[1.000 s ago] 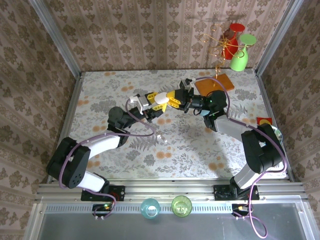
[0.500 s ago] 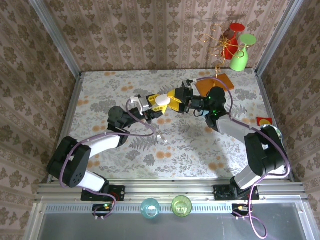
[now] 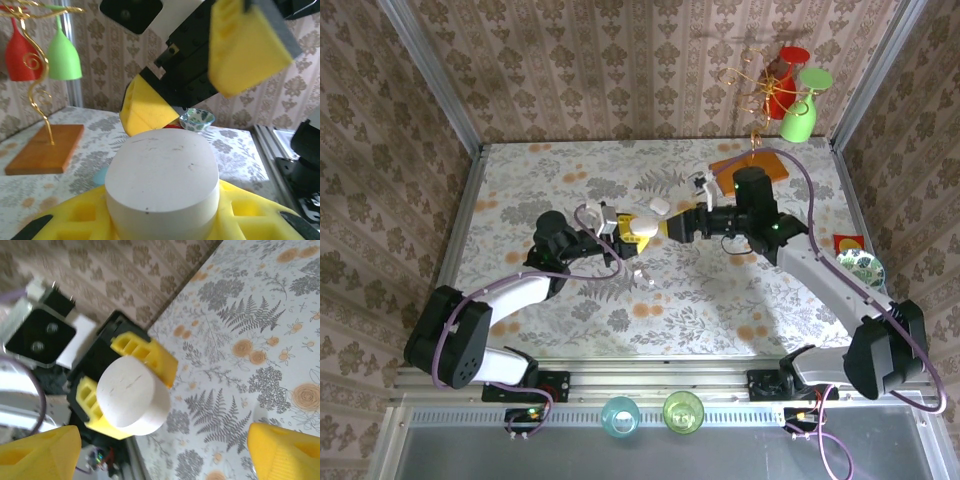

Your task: Insert wireless bluetooth earbuds into charging case

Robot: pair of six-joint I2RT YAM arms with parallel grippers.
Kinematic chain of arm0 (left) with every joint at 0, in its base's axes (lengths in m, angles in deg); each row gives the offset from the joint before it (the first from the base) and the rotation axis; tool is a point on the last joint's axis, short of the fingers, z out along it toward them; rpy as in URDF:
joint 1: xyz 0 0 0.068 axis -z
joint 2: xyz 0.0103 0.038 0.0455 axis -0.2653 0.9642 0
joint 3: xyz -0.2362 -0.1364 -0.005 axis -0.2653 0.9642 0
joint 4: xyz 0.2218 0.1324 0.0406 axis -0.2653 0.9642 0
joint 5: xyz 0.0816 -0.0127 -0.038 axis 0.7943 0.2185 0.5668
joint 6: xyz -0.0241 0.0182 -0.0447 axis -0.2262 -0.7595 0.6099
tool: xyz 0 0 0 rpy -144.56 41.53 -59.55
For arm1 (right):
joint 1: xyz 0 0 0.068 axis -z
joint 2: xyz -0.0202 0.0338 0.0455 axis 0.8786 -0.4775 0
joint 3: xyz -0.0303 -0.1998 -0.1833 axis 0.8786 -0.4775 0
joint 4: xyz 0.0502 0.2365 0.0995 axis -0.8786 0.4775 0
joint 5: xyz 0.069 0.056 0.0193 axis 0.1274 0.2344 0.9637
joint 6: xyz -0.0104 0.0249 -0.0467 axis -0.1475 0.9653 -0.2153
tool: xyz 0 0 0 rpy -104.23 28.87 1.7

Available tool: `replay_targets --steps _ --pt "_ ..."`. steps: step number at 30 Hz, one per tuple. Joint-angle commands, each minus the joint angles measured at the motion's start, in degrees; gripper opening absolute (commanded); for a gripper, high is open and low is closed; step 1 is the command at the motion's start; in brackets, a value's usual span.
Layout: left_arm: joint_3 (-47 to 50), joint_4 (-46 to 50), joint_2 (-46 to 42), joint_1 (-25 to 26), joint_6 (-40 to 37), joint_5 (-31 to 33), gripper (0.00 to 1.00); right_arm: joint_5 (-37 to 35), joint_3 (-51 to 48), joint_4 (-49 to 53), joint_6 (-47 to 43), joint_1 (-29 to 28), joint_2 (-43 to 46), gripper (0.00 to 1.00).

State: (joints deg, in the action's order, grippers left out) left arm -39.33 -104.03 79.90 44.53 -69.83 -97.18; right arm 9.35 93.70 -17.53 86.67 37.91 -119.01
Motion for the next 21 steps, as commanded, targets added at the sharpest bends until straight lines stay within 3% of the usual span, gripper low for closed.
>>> replay_targets --steps 1,21 --pt "0.2 1.3 -0.7 0.2 0.0 -4.5 0.3 -5.5 2.6 7.3 -16.2 -3.2 0.9 0.88" --pt "0.8 -0.7 -1.6 1.2 1.7 -5.7 0.3 -15.5 5.7 6.6 -15.9 -5.4 -1.9 0.87"
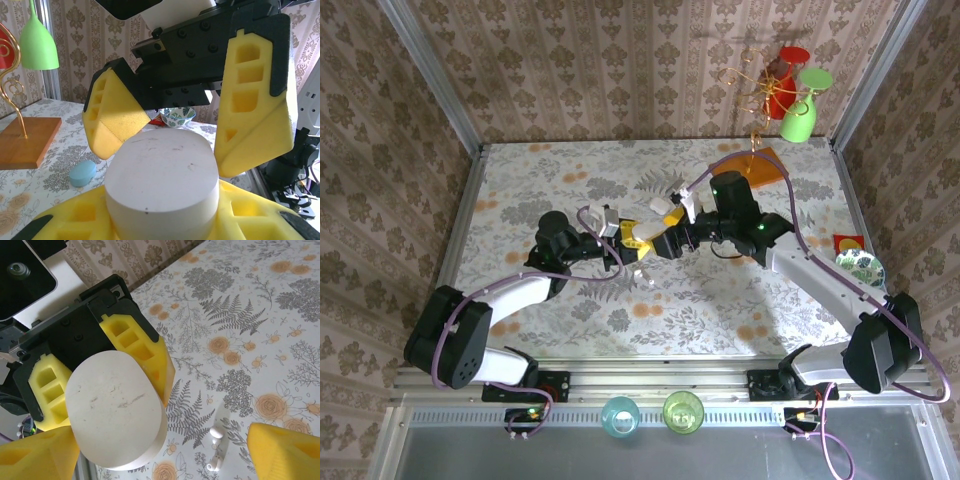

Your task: Insert wireless bluetooth earbuds into charging case

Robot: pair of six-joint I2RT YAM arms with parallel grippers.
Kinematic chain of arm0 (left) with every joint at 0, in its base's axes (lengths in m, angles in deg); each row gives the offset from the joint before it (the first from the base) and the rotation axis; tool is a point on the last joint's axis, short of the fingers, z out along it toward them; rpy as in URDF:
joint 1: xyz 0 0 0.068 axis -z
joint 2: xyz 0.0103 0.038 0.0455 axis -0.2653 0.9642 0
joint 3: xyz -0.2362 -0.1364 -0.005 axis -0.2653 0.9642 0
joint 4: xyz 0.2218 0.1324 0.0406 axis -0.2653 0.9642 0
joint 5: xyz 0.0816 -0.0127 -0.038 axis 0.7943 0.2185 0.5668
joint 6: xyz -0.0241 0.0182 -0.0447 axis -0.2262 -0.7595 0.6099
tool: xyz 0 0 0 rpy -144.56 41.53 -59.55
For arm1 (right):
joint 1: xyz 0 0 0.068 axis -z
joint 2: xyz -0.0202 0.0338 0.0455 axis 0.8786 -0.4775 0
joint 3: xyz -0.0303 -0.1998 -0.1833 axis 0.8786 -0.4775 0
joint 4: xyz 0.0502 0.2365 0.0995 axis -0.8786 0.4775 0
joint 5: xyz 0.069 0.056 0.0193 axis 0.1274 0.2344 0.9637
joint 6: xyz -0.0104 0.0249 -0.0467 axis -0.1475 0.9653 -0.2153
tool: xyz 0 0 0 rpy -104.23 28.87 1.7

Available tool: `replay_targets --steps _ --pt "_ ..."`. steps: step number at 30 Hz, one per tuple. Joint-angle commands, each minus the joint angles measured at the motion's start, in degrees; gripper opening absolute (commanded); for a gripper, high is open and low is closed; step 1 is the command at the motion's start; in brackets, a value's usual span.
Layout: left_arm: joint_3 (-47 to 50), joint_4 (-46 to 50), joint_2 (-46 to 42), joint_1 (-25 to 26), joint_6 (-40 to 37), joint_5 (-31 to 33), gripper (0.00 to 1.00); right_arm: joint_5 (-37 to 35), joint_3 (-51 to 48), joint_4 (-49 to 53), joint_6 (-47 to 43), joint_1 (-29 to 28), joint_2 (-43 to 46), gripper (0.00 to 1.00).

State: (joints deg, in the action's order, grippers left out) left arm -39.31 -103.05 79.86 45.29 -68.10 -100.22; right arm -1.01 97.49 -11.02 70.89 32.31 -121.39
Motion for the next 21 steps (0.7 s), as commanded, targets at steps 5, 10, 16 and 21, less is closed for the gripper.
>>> replay_targets --steps 5,10,16,21 --pt "1.1 -1.7 -1.6 0.5 -0.3 -3.7 0.3 -8.9 1.3 -1.6 2.1 0.8 1.3 0.86" --pt "1.6 -1.9 -1.8 0.5 -0.7 -4.0 0.3 -8.8 1.2 -3.1 3.6 1.4 1.3 0.86" --pt "1.9 -2.5 -2.2 0.6 -0.4 -4.4 0.3 -8.8 2.4 -2.4 3.5 1.4 0.1 0.86" --pt "2.1 -2.6 -2.4 0.5 -0.5 -4.4 0.3 -8.4 3.0 -2.2 3.6 1.5 -0.2 0.86"
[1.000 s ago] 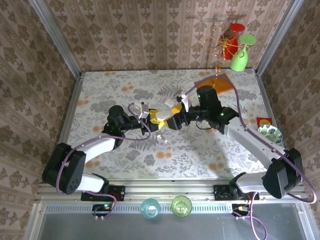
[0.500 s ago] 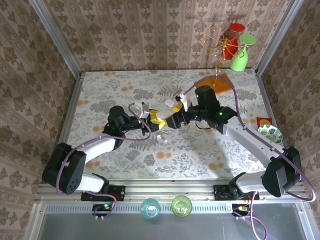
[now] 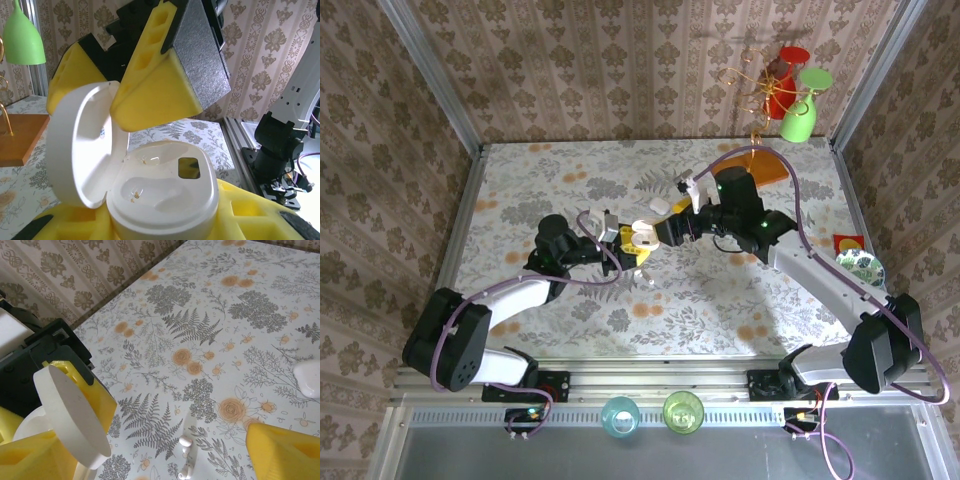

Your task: Insert wireless bluetooth earbuds into charging case

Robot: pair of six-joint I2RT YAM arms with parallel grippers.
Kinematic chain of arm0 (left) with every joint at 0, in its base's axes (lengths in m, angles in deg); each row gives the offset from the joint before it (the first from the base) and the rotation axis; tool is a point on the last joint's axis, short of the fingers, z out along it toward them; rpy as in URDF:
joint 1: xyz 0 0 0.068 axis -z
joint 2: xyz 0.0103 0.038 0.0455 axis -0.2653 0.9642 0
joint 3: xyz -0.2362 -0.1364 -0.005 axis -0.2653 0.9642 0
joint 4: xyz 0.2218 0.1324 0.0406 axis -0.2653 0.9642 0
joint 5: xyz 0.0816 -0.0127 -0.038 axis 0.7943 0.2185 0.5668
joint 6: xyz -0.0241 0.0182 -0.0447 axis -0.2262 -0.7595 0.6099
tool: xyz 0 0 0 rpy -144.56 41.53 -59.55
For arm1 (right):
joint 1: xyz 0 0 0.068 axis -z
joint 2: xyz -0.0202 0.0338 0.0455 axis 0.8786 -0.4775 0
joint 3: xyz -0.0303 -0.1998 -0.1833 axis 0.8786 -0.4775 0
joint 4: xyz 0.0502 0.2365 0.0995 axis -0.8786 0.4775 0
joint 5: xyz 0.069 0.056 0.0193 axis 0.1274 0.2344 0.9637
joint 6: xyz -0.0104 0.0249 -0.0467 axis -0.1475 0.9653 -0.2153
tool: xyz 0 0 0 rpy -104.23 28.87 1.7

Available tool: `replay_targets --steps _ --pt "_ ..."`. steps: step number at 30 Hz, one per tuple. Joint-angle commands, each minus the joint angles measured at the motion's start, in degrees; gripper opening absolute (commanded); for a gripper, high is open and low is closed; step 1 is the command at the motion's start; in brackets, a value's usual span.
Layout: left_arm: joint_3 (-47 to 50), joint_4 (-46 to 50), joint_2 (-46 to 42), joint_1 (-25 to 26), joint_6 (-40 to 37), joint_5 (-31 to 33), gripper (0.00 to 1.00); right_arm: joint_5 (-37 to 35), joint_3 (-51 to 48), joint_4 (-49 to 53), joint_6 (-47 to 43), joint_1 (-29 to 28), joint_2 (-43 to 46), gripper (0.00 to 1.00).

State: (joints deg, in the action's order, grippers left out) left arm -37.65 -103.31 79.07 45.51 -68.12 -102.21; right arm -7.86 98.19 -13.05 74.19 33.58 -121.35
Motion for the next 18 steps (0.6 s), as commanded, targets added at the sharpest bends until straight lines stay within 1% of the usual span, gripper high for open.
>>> replay_targets --steps 1,3,6,8,10,13,14,15,18 --pt "0.5 -2.5 -1.6 0.3 -0.6 -2.1 0.3 -0.7 2.2 -0.3 0.3 0.2 -0.1 0.86" --pt "0.7 -2.5 -1.6 0.1 -0.8 -0.7 0.31 1.3 1.9 -0.6 -0.1 0.2 0.6 0.87" --pt "0.9 -2.6 -1.6 -0.7 -1.3 1.9 0.3 6.3 0.9 -1.4 -0.1 0.2 2.5 0.88" --pt "1.3 -3.1 -1.7 -1.7 -1.6 3.5 0.31 8.3 -0.5 -2.9 1.2 0.2 4.8 0.89" --pt "1.9 -4.2 -1.8 -2.5 -1.5 4.9 0.31 8.2 -2.4 -5.0 3.2 0.6 7.3 0.9" --pt "2.8 -6.2 -2.0 -3.6 -0.6 5.7 0.31 6.4 -6.1 -9.2 9.6 2.8 10.4 0.89" --pt "3.1 -6.8 -2.2 -5.5 -0.2 6.0 0.3 5.9 -7.7 -10.8 12.1 4.0 11.1 0.89" --pt "3.2 -7.2 -2.5 -6.0 0.0 6.2 0.31 4.5 -8.9 -11.5 14.2 4.9 11.6 0.88" --pt "3.3 -6.7 -3.1 -6.5 0.0 6.2 0.31 2.8 -10.9 -10.7 15.0 5.5 11.9 0.88"
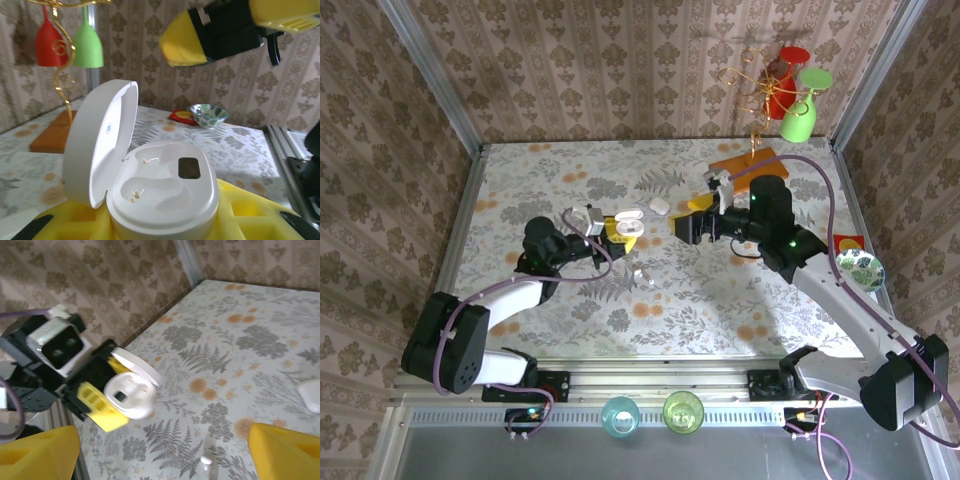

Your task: Insert wireless bluetooth earbuds into charging case

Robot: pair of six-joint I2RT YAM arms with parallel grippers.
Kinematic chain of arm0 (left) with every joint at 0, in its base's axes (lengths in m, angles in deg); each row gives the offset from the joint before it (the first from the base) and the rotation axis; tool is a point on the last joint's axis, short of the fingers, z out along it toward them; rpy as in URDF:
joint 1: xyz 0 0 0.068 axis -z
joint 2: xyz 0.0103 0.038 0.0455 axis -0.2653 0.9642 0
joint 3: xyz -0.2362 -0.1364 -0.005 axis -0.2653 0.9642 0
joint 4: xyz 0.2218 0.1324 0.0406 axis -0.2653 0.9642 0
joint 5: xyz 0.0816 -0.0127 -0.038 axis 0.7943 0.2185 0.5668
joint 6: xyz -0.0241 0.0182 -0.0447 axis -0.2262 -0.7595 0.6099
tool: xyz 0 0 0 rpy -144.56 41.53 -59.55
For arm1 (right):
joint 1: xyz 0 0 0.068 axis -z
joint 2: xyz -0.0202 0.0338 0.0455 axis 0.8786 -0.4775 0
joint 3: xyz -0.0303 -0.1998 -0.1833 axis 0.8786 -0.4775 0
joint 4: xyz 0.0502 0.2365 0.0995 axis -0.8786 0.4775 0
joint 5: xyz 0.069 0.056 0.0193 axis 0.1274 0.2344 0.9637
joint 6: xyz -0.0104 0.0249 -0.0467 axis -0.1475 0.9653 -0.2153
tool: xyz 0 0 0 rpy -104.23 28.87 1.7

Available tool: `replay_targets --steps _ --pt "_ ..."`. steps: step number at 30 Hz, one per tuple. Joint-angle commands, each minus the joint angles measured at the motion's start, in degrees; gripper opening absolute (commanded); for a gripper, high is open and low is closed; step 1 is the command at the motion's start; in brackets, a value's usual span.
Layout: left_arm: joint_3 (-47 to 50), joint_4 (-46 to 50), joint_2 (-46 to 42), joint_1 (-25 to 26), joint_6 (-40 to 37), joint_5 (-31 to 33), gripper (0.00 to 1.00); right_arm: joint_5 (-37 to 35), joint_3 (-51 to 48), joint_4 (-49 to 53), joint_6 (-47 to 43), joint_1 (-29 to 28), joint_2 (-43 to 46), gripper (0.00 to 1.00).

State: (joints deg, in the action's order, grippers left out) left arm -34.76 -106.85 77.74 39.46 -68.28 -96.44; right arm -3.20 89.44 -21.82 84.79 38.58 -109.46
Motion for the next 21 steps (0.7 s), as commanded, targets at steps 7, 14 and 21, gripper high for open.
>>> replay_targets --steps 7,14,21 --pt "0.6 -2.8 -2.4 -0.7 0.2 0.5 0.31 -2.1 -2.4 3.1 -0.2 -0.7 -4.1 0.84" --pt "0.8 -0.1 -4.0 -1.2 -1.2 1.0 0.31 -7.6 1.9 9.2 -1.1 -4.2 -13.1 0.77" --pt "0.5 1.6 -3.6 -1.1 -1.1 -2.7 0.31 2.0 1.2 -1.6 -1.3 -6.9 -11.3 0.73"
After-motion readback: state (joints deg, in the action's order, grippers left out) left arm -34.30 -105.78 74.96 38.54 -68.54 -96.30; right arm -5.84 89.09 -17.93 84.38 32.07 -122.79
